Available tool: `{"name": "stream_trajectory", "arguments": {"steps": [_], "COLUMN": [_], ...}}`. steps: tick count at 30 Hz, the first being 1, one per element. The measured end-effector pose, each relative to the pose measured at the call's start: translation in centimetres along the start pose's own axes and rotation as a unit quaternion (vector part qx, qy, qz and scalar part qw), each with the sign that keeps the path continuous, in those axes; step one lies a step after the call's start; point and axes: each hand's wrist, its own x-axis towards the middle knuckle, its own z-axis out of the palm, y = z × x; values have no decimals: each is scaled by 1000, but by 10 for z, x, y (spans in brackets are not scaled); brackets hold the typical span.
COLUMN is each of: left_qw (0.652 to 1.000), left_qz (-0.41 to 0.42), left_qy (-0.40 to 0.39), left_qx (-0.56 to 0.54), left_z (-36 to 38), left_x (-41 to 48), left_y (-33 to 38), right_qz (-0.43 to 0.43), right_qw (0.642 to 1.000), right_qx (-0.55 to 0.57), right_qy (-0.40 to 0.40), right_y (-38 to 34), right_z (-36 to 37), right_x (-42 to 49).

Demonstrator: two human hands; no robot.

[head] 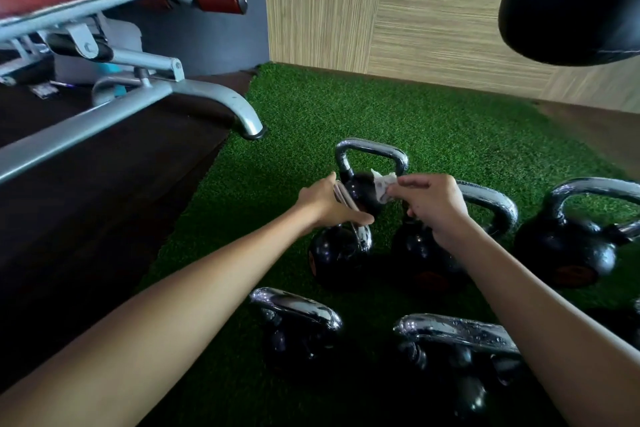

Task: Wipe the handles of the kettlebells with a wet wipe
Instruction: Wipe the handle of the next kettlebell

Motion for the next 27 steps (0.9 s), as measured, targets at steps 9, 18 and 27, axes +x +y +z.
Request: {"name": "stream_trajectory", "arguments": {"steps": [9, 18, 27], "left_qw": [999, 994, 984], "left_qz": [8, 86, 120], "left_qy": [-2, -41, -53], "left_qx": [47, -55, -119], "left_z": [-14, -36, -33], "left_x": [18, 16, 17], "left_y": [-24, -93, -124], "right_qz": [18, -58, -87], "right_qw": [998, 977, 958], "right_qx": [-55, -189, -231], "right_qy": [-35, -76, -147], "right_y": [19, 23, 37], "right_z": [13, 59, 123], "right_x": [22, 57, 68]}}
